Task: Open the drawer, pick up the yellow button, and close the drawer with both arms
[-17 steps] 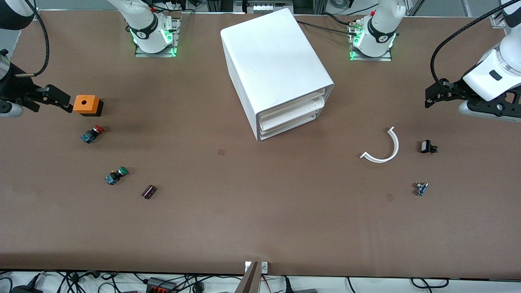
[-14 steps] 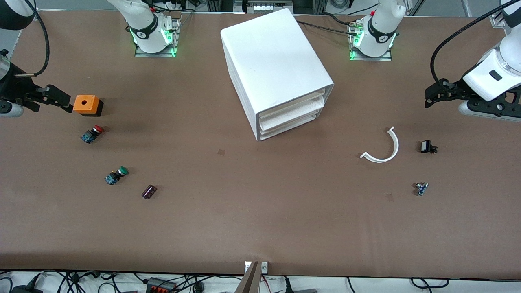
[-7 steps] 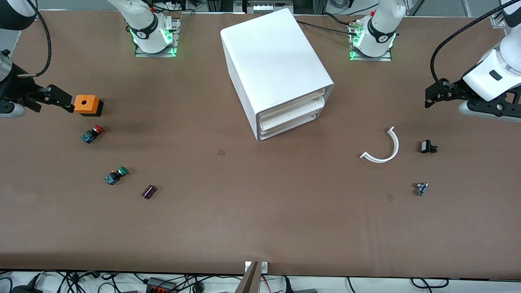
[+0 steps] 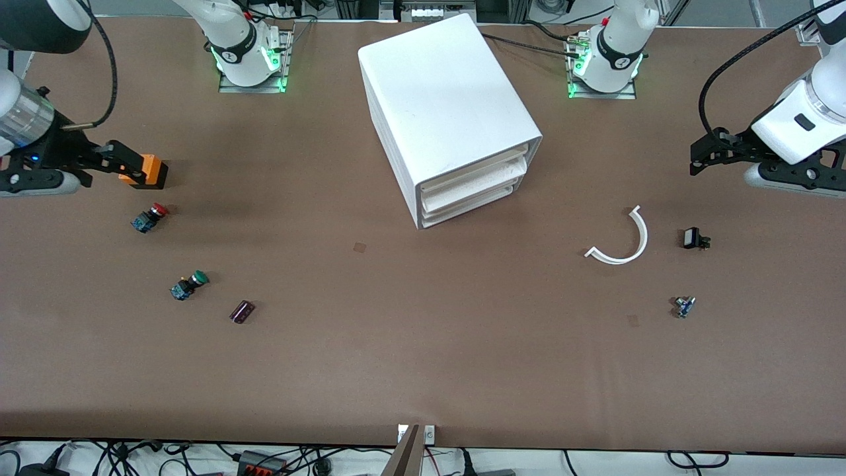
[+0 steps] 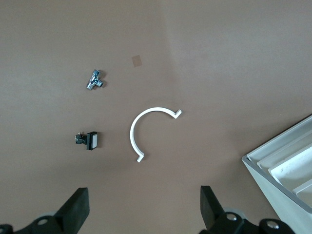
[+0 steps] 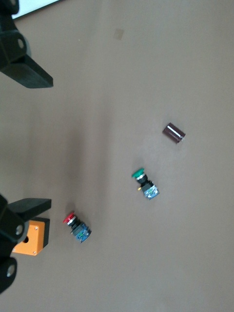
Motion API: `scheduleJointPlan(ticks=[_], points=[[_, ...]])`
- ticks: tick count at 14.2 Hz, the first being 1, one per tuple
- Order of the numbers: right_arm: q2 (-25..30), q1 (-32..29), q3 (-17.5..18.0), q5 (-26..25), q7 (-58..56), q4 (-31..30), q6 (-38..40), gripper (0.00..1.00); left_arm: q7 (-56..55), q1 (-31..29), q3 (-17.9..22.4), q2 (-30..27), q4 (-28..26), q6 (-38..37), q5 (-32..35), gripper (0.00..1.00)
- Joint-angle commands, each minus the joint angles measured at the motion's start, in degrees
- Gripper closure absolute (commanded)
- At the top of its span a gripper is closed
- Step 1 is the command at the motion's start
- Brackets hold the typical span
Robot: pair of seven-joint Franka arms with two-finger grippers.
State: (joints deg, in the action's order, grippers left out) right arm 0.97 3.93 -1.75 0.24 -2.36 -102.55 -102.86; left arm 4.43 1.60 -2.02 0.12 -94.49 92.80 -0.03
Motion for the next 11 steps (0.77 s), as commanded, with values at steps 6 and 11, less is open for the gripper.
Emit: scheduleJointPlan(ticks=[6,11], points=[[-4.47,5.73,-0.09,8.46,0.78,2.61,-3.39,0.00,0.93,0.25,-2.28,3.65,2.64,-9.64,-10.84,0.00],[-5.45,9.78,-0.18,7.94,0.69,2.97,-6.21,0.00,1.28,0.42,-2.89,11.82,2.47,-14.84,-26.14,0.00]])
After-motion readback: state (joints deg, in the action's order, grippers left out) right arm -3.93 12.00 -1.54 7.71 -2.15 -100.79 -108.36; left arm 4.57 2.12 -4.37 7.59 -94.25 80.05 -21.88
